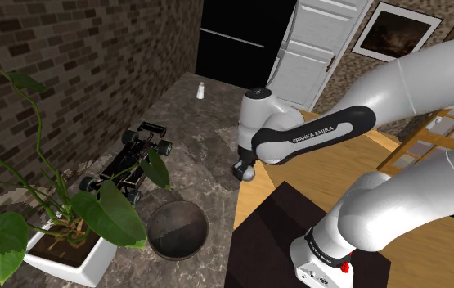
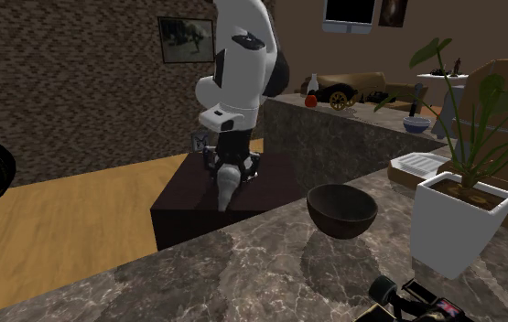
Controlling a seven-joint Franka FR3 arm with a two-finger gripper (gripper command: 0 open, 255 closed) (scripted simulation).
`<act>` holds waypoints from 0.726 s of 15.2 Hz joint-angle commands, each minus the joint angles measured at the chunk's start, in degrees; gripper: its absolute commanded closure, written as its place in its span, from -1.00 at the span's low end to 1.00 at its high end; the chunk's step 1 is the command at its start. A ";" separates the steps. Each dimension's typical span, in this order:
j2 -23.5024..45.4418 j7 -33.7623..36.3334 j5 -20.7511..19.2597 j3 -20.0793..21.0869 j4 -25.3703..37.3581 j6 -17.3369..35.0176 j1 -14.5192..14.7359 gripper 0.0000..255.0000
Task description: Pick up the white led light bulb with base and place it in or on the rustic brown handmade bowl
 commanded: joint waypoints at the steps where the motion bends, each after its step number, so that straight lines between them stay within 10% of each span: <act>1: -1.79 -0.68 0.49 -0.25 0.40 -2.16 0.22 1.00; 11: -6.62 -1.02 2.56 0.31 3.85 -10.50 1.79 1.00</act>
